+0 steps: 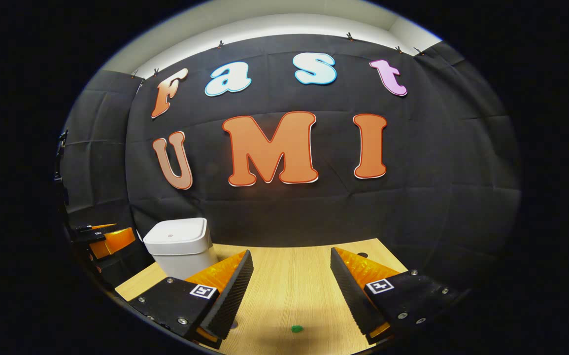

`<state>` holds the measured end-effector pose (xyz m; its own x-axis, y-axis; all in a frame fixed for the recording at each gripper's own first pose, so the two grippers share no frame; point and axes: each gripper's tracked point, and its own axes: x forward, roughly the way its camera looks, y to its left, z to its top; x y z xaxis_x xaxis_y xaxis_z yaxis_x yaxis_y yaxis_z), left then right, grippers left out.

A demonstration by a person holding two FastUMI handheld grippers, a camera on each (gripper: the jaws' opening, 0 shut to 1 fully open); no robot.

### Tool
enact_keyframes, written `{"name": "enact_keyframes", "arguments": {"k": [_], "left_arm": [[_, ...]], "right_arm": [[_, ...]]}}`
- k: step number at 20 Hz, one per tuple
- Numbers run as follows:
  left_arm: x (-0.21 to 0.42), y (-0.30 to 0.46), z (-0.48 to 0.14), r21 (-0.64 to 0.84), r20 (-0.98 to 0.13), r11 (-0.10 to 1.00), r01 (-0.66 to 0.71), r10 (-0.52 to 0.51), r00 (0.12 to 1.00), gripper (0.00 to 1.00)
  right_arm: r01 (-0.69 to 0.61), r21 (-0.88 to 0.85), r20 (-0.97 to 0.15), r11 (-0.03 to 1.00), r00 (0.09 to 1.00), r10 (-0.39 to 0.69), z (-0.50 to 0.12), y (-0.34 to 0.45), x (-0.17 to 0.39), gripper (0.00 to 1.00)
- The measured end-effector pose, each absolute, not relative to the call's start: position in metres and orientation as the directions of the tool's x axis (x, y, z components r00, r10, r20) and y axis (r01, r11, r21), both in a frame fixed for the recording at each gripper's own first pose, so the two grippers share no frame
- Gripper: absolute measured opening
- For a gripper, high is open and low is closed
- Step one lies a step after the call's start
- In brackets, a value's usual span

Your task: Press the lid of the desktop garbage bin to open it, pick up the crumpled paper on the desktop and throw it into the bin, then pick up the pop can on the desktop and drop it into the bin, and finally close the garbage bin lid.

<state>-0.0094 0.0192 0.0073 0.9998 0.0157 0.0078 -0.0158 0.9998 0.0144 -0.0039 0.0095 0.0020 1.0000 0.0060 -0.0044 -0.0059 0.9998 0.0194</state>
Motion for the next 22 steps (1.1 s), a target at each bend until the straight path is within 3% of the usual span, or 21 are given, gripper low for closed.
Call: {"name": "enact_keyframes", "arguments": {"k": [3, 4, 7, 9, 10, 12, 16, 22], "left_arm": [[-0.009, 0.019, 0.007, 0.018, -0.003, 1.000, -0.013, 0.013, 1.000, 0.75], [-0.008, 0.022, 0.003, 0.020, -0.011, 1.000, -0.018, 0.018, 1.000, 0.60], [-0.006, 0.027, 0.002, 0.006, -0.023, 0.999, -0.036, 0.036, 0.999, 0.45], [-0.004, 0.028, 0.001, -0.010, -0.027, 0.999, -0.031, 0.031, 0.999, 0.26], [-0.002, 0.030, 0.000, -0.018, -0.030, 0.999, -0.036, 0.035, 0.999, 0.10], [-0.001, 0.032, -0.001, -0.026, -0.030, 0.999, -0.031, 0.030, 0.999, 0.00], [0.003, 0.032, 0.008, 0.008, -0.007, 1.000, -0.014, 0.014, 1.000, 0.00], [0.036, 0.032, 0.035, 0.061, -0.065, 0.998, 0.018, -0.014, 0.998, 0.00]], "right_arm": [[-0.008, 0.019, -0.006, 1.000, 1.000, 0.008, 0.002, 0.010, -0.003, 0.94], [-0.010, 0.019, -0.007, 1.000, 1.000, 0.010, 0.002, 0.011, -0.003, 0.94], [-0.011, 0.018, -0.008, 1.000, 1.000, 0.011, 0.002, 0.012, -0.003, 0.94], [-0.011, 0.017, -0.010, 1.000, 1.000, 0.011, 0.001, 0.012, -0.002, 0.94], [-0.012, 0.018, -0.011, 1.000, 1.000, 0.012, 0.002, 0.012, -0.001, 0.94], [-0.013, 0.018, -0.010, 1.000, 1.000, 0.013, 0.002, 0.012, 0.000, 0.94], [-0.018, 0.013, -0.017, 1.000, 1.000, 0.018, 0.000, 0.014, 0.002, 0.94], [-0.029, 0.029, -0.034, 0.999, 0.999, 0.030, -0.001, 0.018, 0.011, 0.94]]}}
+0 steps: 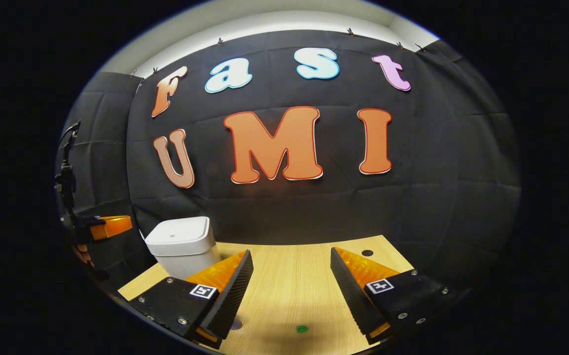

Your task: Press the lid of the desktop garbage bin to open it, pick up the crumpled paper on the desktop and throw it into the bin, then pick up the pop can on the desktop and drop it into the bin, and finally close the garbage bin lid.

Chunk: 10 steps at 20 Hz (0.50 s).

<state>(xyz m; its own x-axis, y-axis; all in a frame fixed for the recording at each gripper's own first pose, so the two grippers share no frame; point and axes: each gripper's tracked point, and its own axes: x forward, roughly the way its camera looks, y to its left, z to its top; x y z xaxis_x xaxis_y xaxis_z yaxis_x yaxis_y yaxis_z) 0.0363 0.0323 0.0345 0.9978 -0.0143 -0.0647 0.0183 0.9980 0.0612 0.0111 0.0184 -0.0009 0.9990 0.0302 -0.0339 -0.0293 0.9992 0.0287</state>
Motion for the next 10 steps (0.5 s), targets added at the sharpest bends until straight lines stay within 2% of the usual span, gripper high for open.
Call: {"name": "enact_keyframes", "arguments": {"k": [5, 10], "left_arm": [[0.076, 0.032, 0.066, 0.056, -0.106, 0.996, 0.071, -0.064, 0.992, 0.00], [0.121, 0.044, 0.045, 0.036, -0.217, 0.993, 0.108, -0.098, 0.971, 0.00]], "right_arm": [[-0.018, 0.026, -0.051, 1.000, 0.998, 0.019, -0.008, 0.015, 0.016, 0.94], [0.021, 0.047, -0.073, 0.999, 0.997, -0.018, -0.017, 0.000, 0.020, 0.94]]}}
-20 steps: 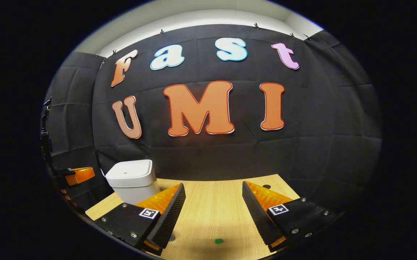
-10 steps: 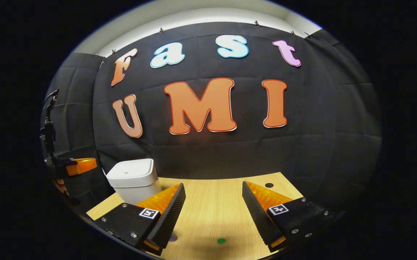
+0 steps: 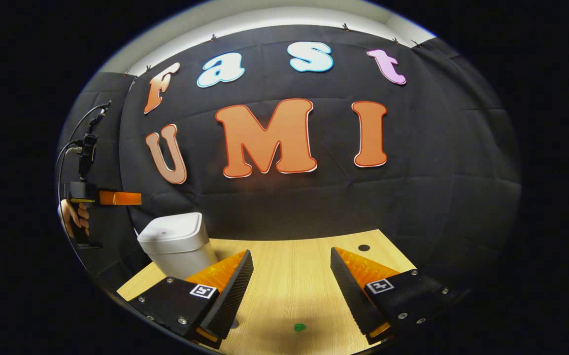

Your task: Press the lid of the desktop garbage bin to open it, pick up the crumpled paper on the desktop and throw it into the bin, then pick up the pop can on the desktop and drop it into the bin, and finally close the garbage bin lid.

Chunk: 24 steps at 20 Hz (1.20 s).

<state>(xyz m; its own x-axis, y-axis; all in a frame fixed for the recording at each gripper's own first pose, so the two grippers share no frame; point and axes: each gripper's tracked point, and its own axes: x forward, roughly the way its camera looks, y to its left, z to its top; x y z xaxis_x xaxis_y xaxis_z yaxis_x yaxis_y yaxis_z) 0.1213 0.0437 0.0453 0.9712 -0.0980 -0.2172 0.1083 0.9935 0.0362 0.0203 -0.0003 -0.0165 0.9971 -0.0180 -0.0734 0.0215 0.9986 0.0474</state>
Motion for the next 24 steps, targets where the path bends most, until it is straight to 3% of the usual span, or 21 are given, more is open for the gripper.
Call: {"name": "enact_keyframes", "arguments": {"k": [5, 10, 13, 16, 20, 24], "left_arm": [[0.146, 0.056, -0.014, -0.053, -0.370, 0.994, 0.099, -0.111, 0.922, 0.00], [0.153, 0.065, -0.044, -0.077, -0.429, 0.994, 0.084, -0.109, 0.897, 0.00], [0.148, 0.071, -0.069, -0.021, -0.502, 0.997, 0.079, -0.079, 0.861, 0.00], [0.157, 0.069, -0.064, 0.048, -0.441, 0.995, 0.091, -0.061, 0.896, 0.00], [0.156, 0.071, -0.063, -0.010, -0.415, 0.996, 0.089, -0.085, 0.906, 0.00], [0.155, 0.071, -0.059, 0.021, -0.404, 0.992, 0.126, -0.107, 0.908, 0.00]], "right_arm": [[0.055, 0.074, -0.099, 0.996, 0.994, -0.048, -0.026, -0.011, 0.027, 0.94], [0.061, 0.085, -0.122, 0.995, 0.991, -0.051, -0.034, -0.012, 0.033, 0.94], [0.067, 0.095, -0.147, 0.993, 0.988, -0.052, -0.039, -0.010, 0.035, 0.94], [0.059, 0.116, -0.144, 0.992, 0.989, -0.042, -0.038, -0.001, 0.038, 0.94], [0.043, 0.090, -0.161, 0.995, 0.987, -0.028, -0.047, 0.007, 0.040, 0.94], [0.040, 0.098, -0.150, 0.994, 0.988, -0.025, -0.040, 0.008, 0.038, 0.94]]}}
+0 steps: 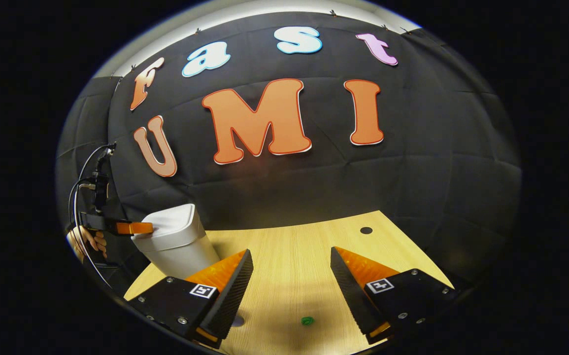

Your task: Press the lid of the desktop garbage bin to open it, pick up the crumpled paper on the desktop and throw it into the bin, then pick up the pop can on the desktop and drop it into the bin, and finally close the garbage bin lid.

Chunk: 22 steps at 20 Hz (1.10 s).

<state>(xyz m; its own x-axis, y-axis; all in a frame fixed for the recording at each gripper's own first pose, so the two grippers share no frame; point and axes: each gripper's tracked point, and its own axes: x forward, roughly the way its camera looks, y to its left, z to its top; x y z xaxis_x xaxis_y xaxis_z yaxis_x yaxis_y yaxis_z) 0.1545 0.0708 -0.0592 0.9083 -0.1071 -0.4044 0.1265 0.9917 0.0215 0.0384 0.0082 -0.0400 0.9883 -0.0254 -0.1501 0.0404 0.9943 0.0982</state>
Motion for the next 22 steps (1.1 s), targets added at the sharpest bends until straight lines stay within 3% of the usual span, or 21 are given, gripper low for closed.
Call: {"name": "enact_keyframes", "arguments": {"k": [4, 7, 17, 22], "left_arm": [[0.153, 0.086, -0.014, 0.114, -0.280, 0.993, 0.027, 0.006, 0.960, 0.00], [0.128, 0.065, 0.050, 0.123, -0.077, 0.992, 0.035, -0.026, 0.997, 0.00], [0.068, 0.021, 0.065, 0.037, -0.019, 0.995, 0.089, -0.089, 0.996, 0.00], [0.057, 0.019, 0.070, 0.029, 0.032, 0.999, 0.046, -0.047, 0.998, 0.00]], "right_arm": [[0.024, 0.085, -0.121, 0.996, 0.993, -0.013, -0.024, 0.011, 0.032, 0.94], [0.028, 0.067, -0.090, 0.997, 0.996, -0.022, -0.011, 0.006, 0.028, 0.94], [0.022, 0.076, -0.075, 0.997, 0.997, -0.017, -0.007, 0.001, 0.023, 0.94], [0.043, 0.019, -0.059, 0.999, 0.997, -0.042, -0.004, -0.008, 0.017, 0.94]]}}
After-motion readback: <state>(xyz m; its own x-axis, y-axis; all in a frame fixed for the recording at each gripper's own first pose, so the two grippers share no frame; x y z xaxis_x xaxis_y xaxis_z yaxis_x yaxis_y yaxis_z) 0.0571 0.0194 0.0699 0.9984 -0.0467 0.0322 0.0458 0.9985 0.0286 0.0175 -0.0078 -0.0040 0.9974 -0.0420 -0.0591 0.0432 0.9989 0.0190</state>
